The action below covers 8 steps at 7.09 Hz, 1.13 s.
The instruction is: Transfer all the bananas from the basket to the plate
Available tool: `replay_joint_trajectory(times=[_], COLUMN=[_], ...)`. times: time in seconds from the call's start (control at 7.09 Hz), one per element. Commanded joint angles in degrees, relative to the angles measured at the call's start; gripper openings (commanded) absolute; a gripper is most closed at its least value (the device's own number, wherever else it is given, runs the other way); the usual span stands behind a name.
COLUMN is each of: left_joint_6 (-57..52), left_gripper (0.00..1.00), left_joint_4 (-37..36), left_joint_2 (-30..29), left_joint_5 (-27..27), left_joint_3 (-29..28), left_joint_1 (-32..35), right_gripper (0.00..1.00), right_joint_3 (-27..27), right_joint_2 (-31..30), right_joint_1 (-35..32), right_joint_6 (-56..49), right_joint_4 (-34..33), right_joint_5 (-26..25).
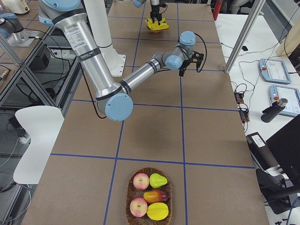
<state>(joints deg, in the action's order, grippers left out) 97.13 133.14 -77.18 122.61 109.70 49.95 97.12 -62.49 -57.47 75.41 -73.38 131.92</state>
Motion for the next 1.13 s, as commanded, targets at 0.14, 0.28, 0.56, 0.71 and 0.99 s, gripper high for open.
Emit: replay_joint_trajectory(times=[0.14,0.28,0.56,0.71,0.99], left_joint_6=[-26.6,-38.2,-58.4,-67.7,-82.9], left_gripper=[1.00,1.00,1.00,1.00,1.00], left_joint_4=[-16.8,-25.8,-36.8,-37.9,-37.5], left_joint_2=[-3.8,-8.1,-12.8,-12.8,-11.9], left_joint_5=[2.2,2.1,2.2,2.7,6.1], left_joint_3=[0.5,0.5,-0.7,-1.6,-7.5], left_joint_1=[11.5,16.1,22.7,26.2,32.9], right_gripper=[1.00,1.00,1.00,1.00,1.00], right_joint_3=[0.3,0.4,-0.9,-2.1,-4.3], right_joint_2=[-5.4,-8.9,-16.2,-18.6,-23.9], right_joint_1=[-4.9,-6.3,-10.4,-13.6,-21.3], right_joint_6=[-9.2,-15.3,-31.7,-38.4,-52.6], right_joint_4=[-0.7,-0.8,-0.8,-0.8,-1.8], right_joint_5=[0.3,0.2,0.3,0.8,3.0])
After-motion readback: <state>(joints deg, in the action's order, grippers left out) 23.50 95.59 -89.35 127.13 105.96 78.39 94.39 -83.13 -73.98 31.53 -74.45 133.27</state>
